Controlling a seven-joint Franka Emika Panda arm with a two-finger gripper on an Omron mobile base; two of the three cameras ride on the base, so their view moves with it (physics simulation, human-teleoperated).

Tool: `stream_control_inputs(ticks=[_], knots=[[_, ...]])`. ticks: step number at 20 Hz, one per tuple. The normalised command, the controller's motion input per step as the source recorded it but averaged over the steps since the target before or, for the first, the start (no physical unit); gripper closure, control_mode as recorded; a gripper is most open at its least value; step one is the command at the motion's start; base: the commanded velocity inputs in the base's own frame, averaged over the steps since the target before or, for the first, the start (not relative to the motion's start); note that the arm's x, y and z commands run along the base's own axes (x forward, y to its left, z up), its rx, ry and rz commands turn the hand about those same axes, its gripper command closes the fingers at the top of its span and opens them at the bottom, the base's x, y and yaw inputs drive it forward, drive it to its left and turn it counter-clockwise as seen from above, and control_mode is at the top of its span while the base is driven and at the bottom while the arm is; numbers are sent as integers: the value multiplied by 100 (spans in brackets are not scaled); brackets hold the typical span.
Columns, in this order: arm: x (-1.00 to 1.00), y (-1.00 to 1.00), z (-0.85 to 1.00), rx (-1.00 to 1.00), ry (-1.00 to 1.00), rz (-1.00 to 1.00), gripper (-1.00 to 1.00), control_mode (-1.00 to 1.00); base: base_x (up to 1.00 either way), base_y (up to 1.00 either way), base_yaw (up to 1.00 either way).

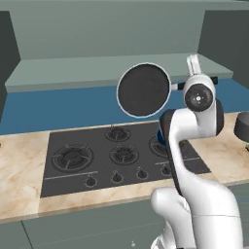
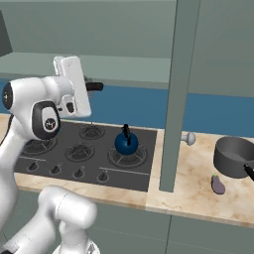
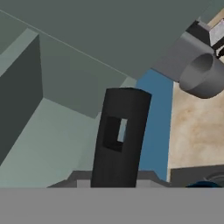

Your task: Pick the pan from the cabinet and place it on the stove. Then turn on the stove burner for the pan.

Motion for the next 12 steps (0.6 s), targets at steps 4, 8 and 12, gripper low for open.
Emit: stream_control_inputs(ticks=[4,8,12], knots=[[-41,40,-14,1,6,2,100,-100,0,0,0],[-28,42,-18,1,7,4,100,-100,0,0,0],[-20,48,-18,2,7,5,100,-100,0,0,0]])
